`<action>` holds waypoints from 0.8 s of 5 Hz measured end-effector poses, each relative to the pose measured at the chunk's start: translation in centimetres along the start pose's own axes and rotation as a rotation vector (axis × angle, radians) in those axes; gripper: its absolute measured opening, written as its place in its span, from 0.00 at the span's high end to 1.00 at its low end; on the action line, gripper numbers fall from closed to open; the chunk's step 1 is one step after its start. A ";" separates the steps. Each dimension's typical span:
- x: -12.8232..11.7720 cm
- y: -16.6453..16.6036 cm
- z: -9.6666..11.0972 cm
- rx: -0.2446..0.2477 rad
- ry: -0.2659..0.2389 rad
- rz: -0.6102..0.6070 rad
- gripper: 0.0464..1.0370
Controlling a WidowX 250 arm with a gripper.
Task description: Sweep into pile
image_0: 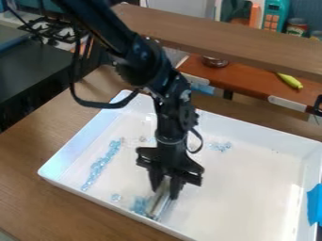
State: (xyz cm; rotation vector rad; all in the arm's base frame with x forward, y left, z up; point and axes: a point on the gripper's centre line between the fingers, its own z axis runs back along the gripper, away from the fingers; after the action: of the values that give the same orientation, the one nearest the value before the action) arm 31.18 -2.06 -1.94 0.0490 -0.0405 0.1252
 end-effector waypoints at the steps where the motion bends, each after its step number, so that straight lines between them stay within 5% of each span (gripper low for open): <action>1: 0.3 2.4 -0.2 0.028 -0.016 0.007 0.67; 4: -0.6 9.1 0.4 0.133 0.021 -0.060 0.67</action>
State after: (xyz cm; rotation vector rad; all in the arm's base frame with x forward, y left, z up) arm 29.46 6.85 -1.19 0.1812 -0.0094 0.0683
